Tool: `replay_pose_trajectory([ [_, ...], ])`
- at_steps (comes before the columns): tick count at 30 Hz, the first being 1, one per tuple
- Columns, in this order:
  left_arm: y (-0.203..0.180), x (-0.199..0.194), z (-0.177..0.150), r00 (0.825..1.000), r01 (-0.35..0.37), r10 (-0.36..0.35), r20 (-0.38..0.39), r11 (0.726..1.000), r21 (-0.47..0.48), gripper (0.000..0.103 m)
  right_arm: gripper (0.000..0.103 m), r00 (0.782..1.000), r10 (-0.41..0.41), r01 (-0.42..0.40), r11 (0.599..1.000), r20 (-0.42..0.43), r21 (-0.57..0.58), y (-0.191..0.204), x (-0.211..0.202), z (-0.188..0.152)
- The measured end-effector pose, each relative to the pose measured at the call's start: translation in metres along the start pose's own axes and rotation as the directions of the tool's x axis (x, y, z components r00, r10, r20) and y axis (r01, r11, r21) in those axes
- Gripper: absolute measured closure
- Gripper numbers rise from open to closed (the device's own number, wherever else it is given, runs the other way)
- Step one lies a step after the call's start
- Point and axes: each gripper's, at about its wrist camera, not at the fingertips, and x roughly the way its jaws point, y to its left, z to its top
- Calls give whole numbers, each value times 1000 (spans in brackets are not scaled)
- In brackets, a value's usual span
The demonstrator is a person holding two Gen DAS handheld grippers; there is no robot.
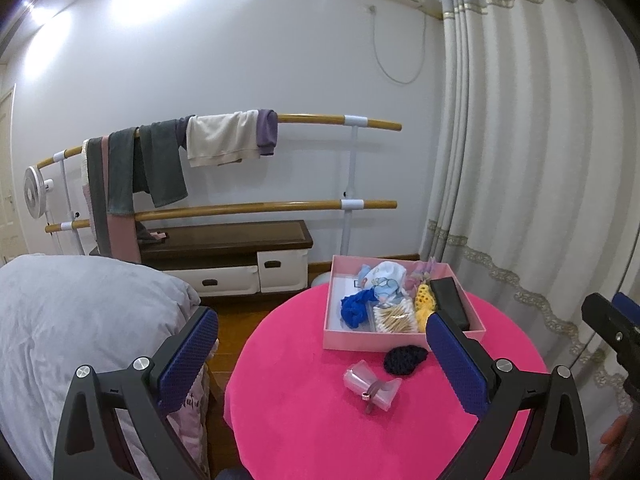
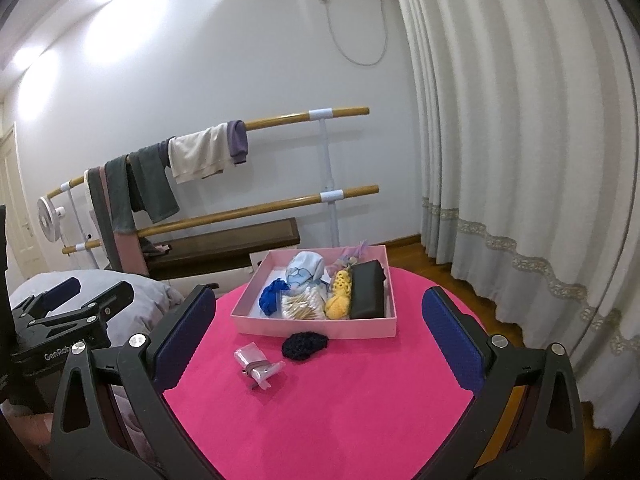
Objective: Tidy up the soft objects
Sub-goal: 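Withdraw both tools from the box and back away from the table, then move the left tool down to the small clear bag with the ring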
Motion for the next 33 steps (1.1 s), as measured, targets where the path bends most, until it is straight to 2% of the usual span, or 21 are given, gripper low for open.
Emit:
replay_pose_trajectory([
  [10,3,18,-7,999,-3,3,-48,1000,-3,0,0,1000,-13,13,1000,-29,5,-5,16,-5],
  [17,7,53,-14,991,-10,9,-133,1000,-11,0,0,997,-22,23,1000,-77,15,-14,36,-16],
  [23,4,92,-24,977,-21,17,-211,1000,-16,0,0,990,-28,31,999,-137,18,-19,62,-31],
  [33,-11,178,-48,941,-24,9,-338,999,-40,0,0,969,-25,35,999,-246,38,-33,105,-59],
])
